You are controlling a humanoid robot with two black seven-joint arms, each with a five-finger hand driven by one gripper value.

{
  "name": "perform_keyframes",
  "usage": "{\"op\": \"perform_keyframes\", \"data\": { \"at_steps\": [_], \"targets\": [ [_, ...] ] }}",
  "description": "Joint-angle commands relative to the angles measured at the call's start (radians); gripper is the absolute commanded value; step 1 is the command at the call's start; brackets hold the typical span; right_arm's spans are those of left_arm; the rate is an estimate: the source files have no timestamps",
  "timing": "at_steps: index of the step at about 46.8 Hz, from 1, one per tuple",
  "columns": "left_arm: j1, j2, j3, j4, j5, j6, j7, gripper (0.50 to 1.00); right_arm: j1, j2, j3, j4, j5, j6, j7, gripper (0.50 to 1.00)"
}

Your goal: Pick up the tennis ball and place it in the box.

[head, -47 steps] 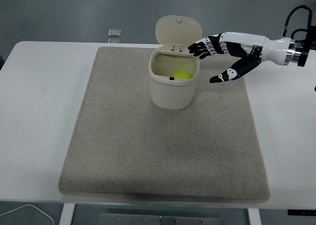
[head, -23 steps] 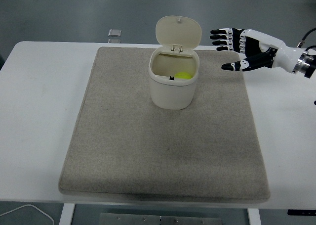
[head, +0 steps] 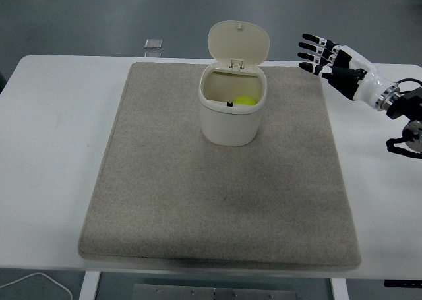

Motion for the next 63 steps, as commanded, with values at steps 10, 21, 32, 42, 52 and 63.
{"op": "perform_keyframes", "data": {
  "at_steps": [10, 21, 32, 42, 52, 63],
  "targets": [
    [0.000, 0.000, 0.000, 0.000, 0.000, 0.000, -0.001, 0.992, -0.002, 0.004, 0.000, 0.000, 0.264, -0.053, -0.087, 0.930],
    [0.000, 0.000, 0.000, 0.000, 0.000, 0.000, 0.001, 0.992, -0.005, 0.012, 0.003, 0.000, 0.281, -0.075, -0.075, 0.930],
    [0.000, 0.000, 0.000, 0.000, 0.000, 0.000, 0.001, 0.992, -0.004, 0.009, 0.005, 0.000, 0.281, -0.078, -0.075, 0.930],
    [0.000, 0.000, 0.000, 0.000, 0.000, 0.000, -0.001, 0.992, -0.005, 0.012, 0.005, 0.001, 0.264, -0.073, -0.074, 0.930],
    [0.001, 0.000, 0.000, 0.000, 0.000, 0.000, -0.001, 0.992, -0.004, 0.011, 0.005, 0.001, 0.259, -0.066, -0.075, 0.930],
    [0.001, 0.000, 0.000, 0.000, 0.000, 0.000, 0.001, 0.992, -0.005, 0.012, 0.005, 0.001, 0.246, -0.066, -0.061, 0.930]
  ]
}}
